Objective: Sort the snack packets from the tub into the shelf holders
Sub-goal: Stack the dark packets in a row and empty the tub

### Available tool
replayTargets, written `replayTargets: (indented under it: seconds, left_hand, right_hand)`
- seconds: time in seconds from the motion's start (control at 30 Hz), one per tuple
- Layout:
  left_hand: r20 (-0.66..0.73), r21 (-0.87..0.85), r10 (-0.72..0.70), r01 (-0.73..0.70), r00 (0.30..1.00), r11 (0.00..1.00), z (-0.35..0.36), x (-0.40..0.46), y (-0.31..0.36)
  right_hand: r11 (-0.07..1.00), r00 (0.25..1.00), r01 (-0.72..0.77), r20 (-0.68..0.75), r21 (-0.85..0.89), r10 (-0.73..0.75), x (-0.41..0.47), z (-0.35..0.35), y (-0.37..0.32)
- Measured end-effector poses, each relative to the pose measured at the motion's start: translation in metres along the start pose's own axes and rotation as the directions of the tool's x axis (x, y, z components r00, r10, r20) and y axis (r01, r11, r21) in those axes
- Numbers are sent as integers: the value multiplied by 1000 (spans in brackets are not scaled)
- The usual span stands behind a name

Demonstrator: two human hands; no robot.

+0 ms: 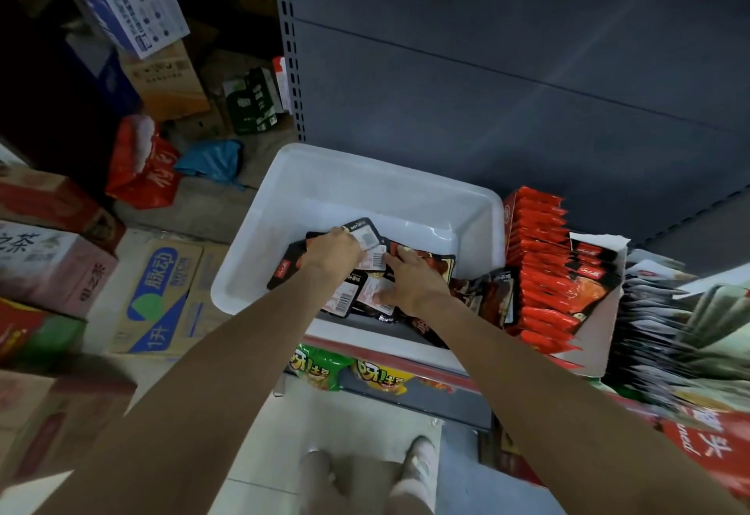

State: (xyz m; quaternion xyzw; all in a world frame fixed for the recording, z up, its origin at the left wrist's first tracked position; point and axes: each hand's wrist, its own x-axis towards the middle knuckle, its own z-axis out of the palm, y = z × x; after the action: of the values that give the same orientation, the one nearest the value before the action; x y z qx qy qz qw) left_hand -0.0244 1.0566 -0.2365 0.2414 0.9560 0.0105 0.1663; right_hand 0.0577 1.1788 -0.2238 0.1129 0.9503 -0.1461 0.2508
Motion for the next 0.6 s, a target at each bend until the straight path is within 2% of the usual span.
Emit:
replayTargets:
  seconds: [0.07,0.13,0.2,0.23,0.3,0.37,0.4,0.43,0.47,0.5,0.53,0.6]
  left_hand:
    - [-53,23,23,-22,998,1000,-5,-3,3]
    - [-224,-16,20,-24,974,1000,-12,-9,0]
    - [-451,-249,-70,-50,890,967,-23,-18,-3]
    - [-521,-427,-179,-74,834,901,-28,-24,-4]
    - [-469,-753,-406,-114,785,648,-36,-29,1]
    - [-254,-958,-527,-137,811,251,-43,-33,10]
    - [-121,-992,-533,-121,837,35,-48,-35,16]
    - [1,-987,-510,-81,860,-138,-49,-36,21]
    - [89,-966,-473,-41,876,-257,-50,-38,27]
    - [137,-942,-440,-21,887,-334,-52,-41,34]
    - [155,-921,-416,-21,896,-388,-54,-45,42]
    - [154,-911,-393,-24,907,-411,-54,-51,60]
  right_hand:
    - [1000,1000,1,2,10,-1,1,-1,0]
    - [997,999,2,34,76,-4,4,-3,2]
    - [967,1000,19,0,253,-20,4,-9,3]
    - [941,997,38,-75,337,-13,2,-13,3]
    - [886,973,59,-226,460,53,-5,-22,1]
    - [747,969,47,-212,663,128,-14,-31,-2]
    - [594,974,26,-154,804,166,-19,-35,-2]
    - [387,974,6,-93,922,205,-23,-38,-2]
    - [180,965,10,-57,984,257,-25,-42,0]
    - [39,949,52,-62,998,308,-31,-48,4]
    - [-23,930,105,-90,994,357,-35,-51,11]
    - [-14,896,192,-169,981,411,-47,-60,25]
